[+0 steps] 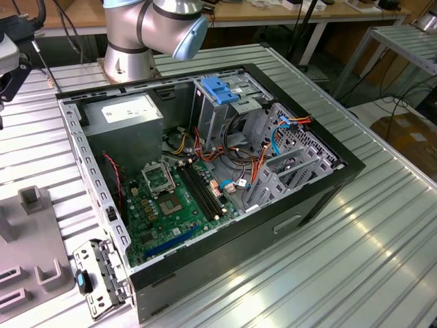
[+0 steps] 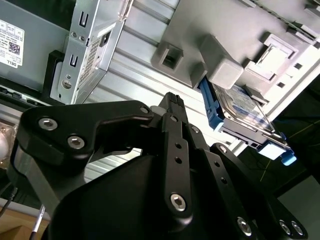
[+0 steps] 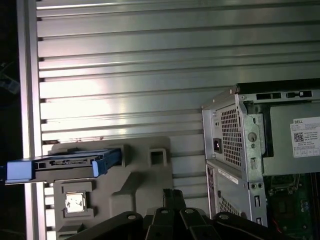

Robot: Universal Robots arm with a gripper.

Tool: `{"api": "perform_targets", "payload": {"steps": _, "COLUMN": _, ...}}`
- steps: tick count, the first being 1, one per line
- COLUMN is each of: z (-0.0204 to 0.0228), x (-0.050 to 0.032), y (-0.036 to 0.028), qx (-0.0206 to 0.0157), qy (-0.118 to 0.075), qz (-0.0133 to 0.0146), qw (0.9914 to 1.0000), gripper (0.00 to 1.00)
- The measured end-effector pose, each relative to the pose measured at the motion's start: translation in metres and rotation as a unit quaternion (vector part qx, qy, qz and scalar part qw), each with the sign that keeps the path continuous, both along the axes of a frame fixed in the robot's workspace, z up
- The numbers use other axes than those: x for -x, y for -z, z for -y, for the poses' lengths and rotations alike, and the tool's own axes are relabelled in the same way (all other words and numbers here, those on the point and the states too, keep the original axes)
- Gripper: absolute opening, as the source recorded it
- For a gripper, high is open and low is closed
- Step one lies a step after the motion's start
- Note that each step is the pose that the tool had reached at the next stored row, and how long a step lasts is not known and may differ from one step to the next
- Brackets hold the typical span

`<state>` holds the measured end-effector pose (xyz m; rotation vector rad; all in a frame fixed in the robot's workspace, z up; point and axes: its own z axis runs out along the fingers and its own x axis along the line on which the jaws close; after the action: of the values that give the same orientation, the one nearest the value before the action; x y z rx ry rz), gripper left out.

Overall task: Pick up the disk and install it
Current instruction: 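Reach for the disk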

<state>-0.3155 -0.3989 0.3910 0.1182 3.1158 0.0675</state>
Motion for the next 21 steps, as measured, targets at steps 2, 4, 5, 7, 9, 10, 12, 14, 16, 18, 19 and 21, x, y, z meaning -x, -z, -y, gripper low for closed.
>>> {"api": "perform_targets", "payload": {"steps": 2, "z": 0.0000, "x": 0.0017, "y": 0.0000, "qx": 0.0000, "qy": 0.000, "qz": 0.0000, "qw": 1.00000, "gripper": 0.11}}
{"api": "perform_targets", "payload": {"steps": 4, "z": 0.0000, "x": 0.0037, "y": 0.0000, "qx": 0.0000, "qy": 0.000, "qz": 0.0000, "qw": 1.00000, "gripper": 0.11}}
{"api": "perform_targets", "payload": {"steps": 5, "z": 0.0000, "x": 0.0047, "y": 0.0000, "qx": 0.0000, "qy": 0.000, "qz": -0.0001, "qw": 1.00000, "gripper": 0.11}}
{"api": "perform_targets", "payload": {"steps": 7, "z": -0.0003, "x": 0.0071, "y": 0.0000, "qx": 0.0000, "qy": 0.000, "qz": 0.0000, "qw": 1.00000, "gripper": 0.11}}
{"api": "perform_targets", "payload": {"steps": 9, "z": -0.0041, "x": 0.0100, "y": 0.0001, "qx": 0.0000, "qy": 0.000, "qz": 0.0000, "qw": 1.00000, "gripper": 0.11}}
{"api": "perform_targets", "payload": {"steps": 10, "z": -0.0060, "x": 0.0114, "y": 0.0000, "qx": 0.0000, "qy": 0.000, "qz": -0.0001, "qw": 1.00000, "gripper": 0.11}}
{"api": "perform_targets", "payload": {"steps": 12, "z": -0.0121, "x": 0.0208, "y": 0.0001, "qx": 0.0000, "qy": 0.000, "qz": -0.0001, "qw": 1.00000, "gripper": 0.11}}
{"api": "perform_targets", "payload": {"steps": 14, "z": -0.0149, "x": 0.0303, "y": 0.0001, "qx": 0.0000, "qy": 0.000, "qz": -0.0001, "qw": 1.00000, "gripper": 0.11}}
{"api": "perform_targets", "payload": {"steps": 16, "z": -0.0174, "x": 0.0430, "y": 0.0002, "qx": 0.0000, "qy": 0.000, "qz": 0.0000, "qw": 1.00000, "gripper": 0.11}}
{"api": "perform_targets", "payload": {"steps": 18, "z": -0.0189, "x": 0.0539, "y": 0.0001, "qx": 0.0000, "qy": 0.000, "qz": -0.0001, "qw": 1.00000, "gripper": 0.11}}
{"api": "perform_targets", "payload": {"steps": 19, "z": -0.0192, "x": 0.0580, "y": 0.0001, "qx": 0.0000, "qy": 0.000, "qz": 0.0000, "qw": 1.00000, "gripper": 0.11}}
{"api": "perform_targets", "payload": {"steps": 21, "z": -0.0195, "x": 0.0678, "y": 0.0002, "qx": -0.0001, "qy": 0.000, "qz": 0.0000, "qw": 1.00000, "gripper": 0.11}}
